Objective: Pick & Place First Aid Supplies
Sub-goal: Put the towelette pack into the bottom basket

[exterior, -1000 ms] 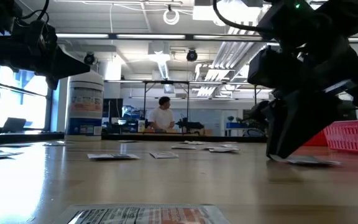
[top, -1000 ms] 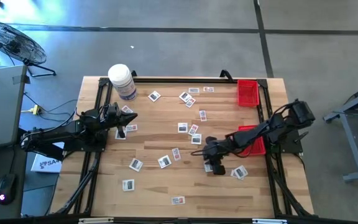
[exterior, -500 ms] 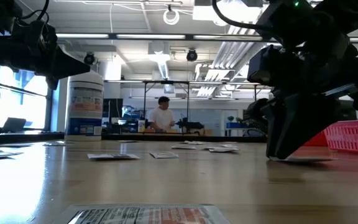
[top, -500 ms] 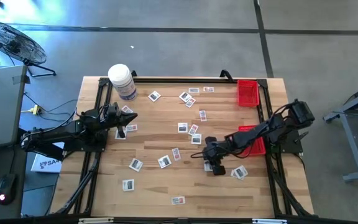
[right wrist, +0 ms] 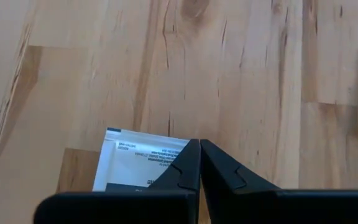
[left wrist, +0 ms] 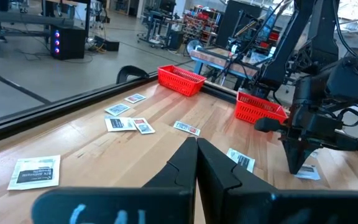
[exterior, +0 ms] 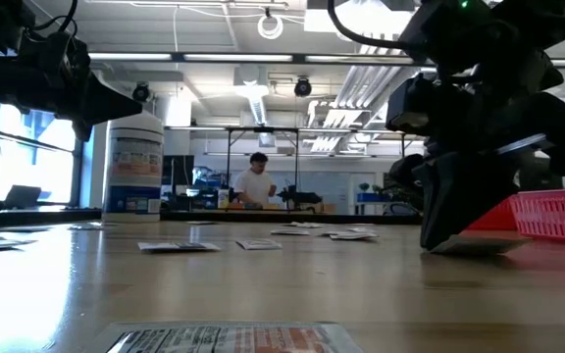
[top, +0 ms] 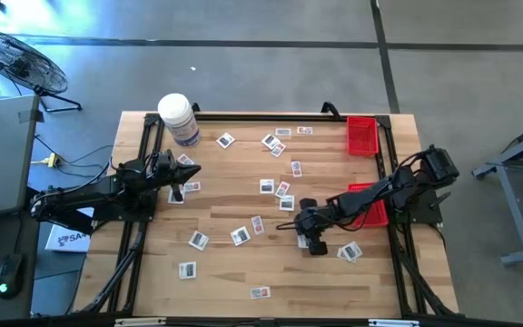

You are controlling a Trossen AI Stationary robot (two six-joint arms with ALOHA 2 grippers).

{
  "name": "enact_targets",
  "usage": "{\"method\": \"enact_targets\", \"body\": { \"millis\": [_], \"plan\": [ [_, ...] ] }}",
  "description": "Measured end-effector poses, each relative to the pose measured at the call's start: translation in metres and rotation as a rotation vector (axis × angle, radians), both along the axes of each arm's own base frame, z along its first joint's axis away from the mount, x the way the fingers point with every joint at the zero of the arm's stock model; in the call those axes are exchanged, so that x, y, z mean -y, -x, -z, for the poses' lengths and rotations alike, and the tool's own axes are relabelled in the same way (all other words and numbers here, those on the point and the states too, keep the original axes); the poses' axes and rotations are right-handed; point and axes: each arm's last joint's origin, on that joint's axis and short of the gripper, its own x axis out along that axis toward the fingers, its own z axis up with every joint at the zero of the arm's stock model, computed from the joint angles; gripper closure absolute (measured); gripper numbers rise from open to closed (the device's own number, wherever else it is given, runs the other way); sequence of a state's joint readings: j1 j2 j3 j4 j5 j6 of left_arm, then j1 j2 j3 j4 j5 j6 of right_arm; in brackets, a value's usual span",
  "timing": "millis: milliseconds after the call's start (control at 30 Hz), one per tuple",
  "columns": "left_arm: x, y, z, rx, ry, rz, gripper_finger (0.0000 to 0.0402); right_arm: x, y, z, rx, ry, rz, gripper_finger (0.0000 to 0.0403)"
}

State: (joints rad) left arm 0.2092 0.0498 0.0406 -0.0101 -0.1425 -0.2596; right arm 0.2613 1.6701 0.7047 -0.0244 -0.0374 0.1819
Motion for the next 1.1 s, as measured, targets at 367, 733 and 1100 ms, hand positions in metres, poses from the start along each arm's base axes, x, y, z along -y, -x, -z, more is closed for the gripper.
{"method": "enact_targets", "body": {
  "millis": [367, 733, 1100],
  "plan": [
    [0.000, 0.000, 0.000, -0.001, 0.000, 0.000, 0.0401, -0.003, -0.022, -0.038, -0.110, 0.057, 0.019, 0.0401],
    [0.000, 0.000, 0.000, 0.000, 0.000, 0.000, 0.0401, 0.002, -0.016, -0.053, -0.301, 0.089, 0.118, 0.0402],
    [0.000, 0.000, 0.000, 0.000, 0.000, 0.000, 0.0401, 0.016, -0.008, -0.076, -0.512, 0.118, 0.223, 0.0402]
  ]
}}
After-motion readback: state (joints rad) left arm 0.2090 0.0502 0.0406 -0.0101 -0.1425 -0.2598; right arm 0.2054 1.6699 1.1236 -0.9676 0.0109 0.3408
